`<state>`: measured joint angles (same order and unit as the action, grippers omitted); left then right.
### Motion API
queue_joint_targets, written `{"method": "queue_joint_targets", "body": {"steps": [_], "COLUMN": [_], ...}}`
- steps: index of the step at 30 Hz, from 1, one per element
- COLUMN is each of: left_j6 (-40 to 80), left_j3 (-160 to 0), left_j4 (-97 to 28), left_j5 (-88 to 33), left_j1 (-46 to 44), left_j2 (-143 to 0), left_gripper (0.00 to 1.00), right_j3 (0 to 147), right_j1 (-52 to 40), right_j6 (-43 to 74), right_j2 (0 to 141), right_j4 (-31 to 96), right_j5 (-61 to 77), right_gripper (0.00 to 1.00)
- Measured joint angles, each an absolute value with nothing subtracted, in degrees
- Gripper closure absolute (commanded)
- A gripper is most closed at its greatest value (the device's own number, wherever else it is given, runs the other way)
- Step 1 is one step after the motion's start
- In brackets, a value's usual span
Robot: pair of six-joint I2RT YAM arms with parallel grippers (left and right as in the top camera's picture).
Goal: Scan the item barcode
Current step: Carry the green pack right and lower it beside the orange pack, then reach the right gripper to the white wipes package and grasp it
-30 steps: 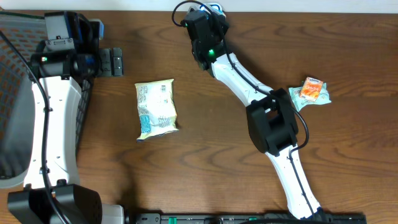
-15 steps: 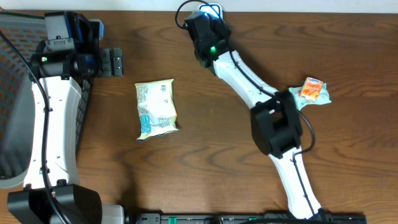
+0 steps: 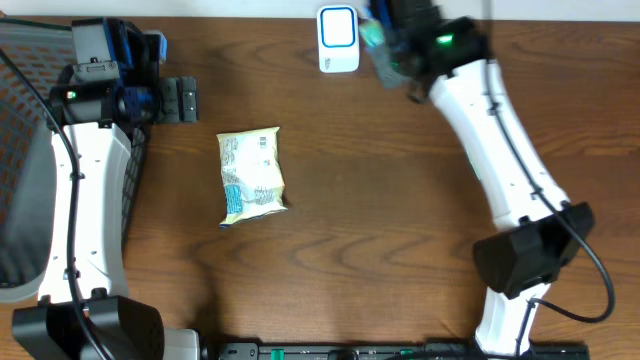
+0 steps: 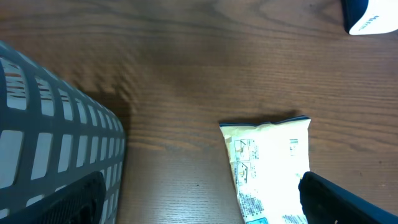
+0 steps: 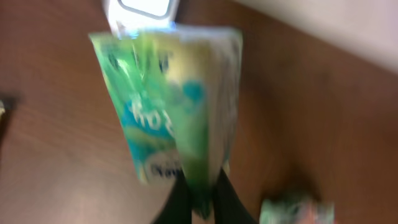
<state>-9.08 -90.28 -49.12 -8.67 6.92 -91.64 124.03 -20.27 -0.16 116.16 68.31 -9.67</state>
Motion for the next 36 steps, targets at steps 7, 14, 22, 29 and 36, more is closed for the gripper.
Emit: {"method": "queue_joint_targets", "body": {"steps": [7,14,22,29,36], "left_j6": [-9.1,-9.1,-9.1,-9.1,-9.1], "left_j3": [-90.3,-90.3,-90.3,-90.3,-90.3], "left_j4": [-49.1,-49.1,-49.1,-49.1,-49.1], "left_j5": [-8.7,-8.7,-8.7,-8.7,-8.7], "left_j1": [6.9,6.9,6.9,6.9,6.9], "left_j2": [-91.6,-91.6,-91.6,-91.6,-91.6], "left_gripper": [0.02,0.02,0.02,0.02,0.02], "right_j3": [118.9,106.3,97.8,102.6,108.2], "right_j1": [-11.6,-5.7,-0.9,1.0,-2.7], "right_j6": [6.5,8.7,10.1,11.0,10.0], "right_j2": [117.6,118.2,118.6,118.7,118.6], "right_j4": [76.8,74.7,72.1,73.7,67.4], "right_j5": [-4.1,-0.5,0.2,2.2,18.1], "right_gripper": [0.99,0.96,0.59,0.55,0.50]}}
